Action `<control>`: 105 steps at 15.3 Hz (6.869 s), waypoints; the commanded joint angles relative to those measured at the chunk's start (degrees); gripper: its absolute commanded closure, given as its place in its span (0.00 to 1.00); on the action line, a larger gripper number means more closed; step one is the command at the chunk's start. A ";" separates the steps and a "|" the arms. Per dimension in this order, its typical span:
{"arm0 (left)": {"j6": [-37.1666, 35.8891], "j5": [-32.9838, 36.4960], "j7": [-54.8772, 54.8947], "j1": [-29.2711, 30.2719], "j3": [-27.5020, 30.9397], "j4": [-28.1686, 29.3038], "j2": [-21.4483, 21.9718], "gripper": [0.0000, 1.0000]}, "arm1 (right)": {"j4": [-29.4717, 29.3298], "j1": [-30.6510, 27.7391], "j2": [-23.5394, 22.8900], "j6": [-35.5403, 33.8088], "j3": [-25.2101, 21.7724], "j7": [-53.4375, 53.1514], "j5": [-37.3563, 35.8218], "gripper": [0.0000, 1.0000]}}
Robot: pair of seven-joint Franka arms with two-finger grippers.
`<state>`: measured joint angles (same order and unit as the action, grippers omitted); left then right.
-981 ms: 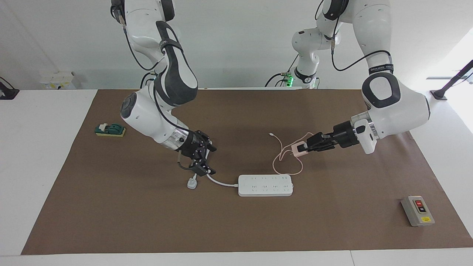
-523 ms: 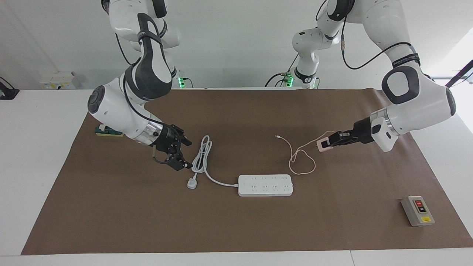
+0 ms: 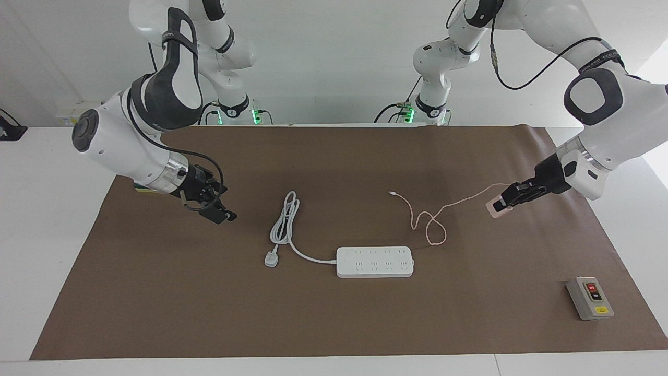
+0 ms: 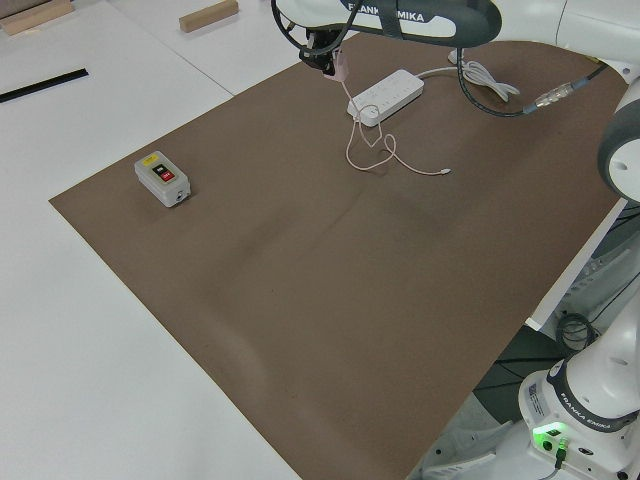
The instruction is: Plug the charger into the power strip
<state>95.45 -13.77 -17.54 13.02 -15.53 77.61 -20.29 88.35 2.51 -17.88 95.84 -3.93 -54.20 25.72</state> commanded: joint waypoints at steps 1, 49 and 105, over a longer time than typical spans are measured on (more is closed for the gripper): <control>-1.22 3.57 -10.12 -0.80 -0.02 0.44 1.65 1.00 | 1.12 -1.45 2.06 -2.66 0.41 9.51 -4.35 0.00; 16.52 22.74 -91.97 -25.06 0.77 1.67 -14.34 1.00 | 8.76 -6.90 22.89 -6.10 4.46 57.71 -29.24 0.00; 34.54 25.20 -95.05 -24.89 0.94 16.17 -11.79 1.00 | 8.33 -7.17 23.15 -6.71 4.19 57.27 -24.40 0.00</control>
<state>126.18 9.77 -112.67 -11.70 -14.67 91.86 -29.89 96.07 -3.49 4.37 89.48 -0.44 3.64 0.47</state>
